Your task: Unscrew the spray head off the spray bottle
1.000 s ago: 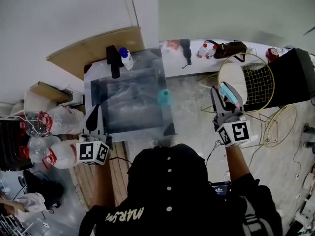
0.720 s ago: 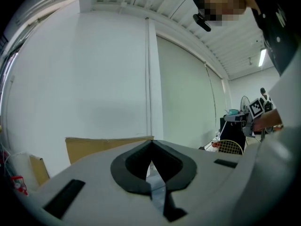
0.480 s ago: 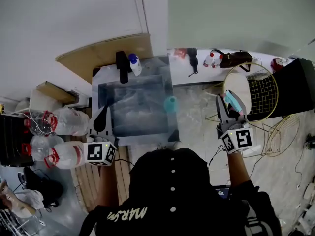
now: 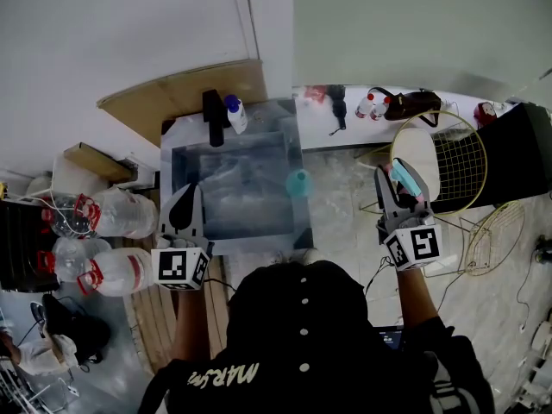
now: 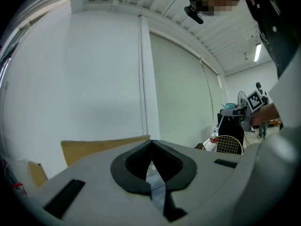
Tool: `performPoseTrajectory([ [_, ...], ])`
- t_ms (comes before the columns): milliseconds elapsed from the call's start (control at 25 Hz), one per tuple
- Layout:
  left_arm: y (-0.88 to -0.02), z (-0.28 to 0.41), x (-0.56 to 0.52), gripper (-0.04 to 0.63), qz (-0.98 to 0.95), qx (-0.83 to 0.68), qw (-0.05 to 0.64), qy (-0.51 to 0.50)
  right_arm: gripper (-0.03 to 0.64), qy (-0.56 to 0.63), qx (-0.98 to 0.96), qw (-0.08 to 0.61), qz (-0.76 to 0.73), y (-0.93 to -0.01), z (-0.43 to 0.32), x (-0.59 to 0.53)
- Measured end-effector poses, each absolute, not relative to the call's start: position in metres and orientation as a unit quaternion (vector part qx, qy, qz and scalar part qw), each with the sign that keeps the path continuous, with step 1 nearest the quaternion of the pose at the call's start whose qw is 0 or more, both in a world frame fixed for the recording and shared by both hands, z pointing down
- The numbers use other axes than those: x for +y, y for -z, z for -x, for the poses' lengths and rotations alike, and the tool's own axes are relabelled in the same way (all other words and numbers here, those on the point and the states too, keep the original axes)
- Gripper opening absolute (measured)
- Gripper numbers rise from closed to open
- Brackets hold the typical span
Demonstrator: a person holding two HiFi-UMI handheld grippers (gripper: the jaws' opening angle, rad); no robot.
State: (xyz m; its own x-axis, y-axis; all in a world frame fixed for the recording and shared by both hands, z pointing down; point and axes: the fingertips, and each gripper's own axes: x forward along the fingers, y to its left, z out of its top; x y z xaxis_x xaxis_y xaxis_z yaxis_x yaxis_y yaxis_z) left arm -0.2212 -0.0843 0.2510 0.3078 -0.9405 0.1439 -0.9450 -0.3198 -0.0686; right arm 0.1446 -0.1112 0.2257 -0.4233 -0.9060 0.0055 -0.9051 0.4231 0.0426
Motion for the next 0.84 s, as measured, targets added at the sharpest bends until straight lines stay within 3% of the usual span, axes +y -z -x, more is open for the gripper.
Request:
performPoseTrajectory([
  [840,-0.2426,0.2135,-0.0780,0.025,-0.814,-0.575,0.001,-0.079,0.163,0.017,-0.846,0.017,-0.532,-0.2259,-0.1444,-0.1040],
])
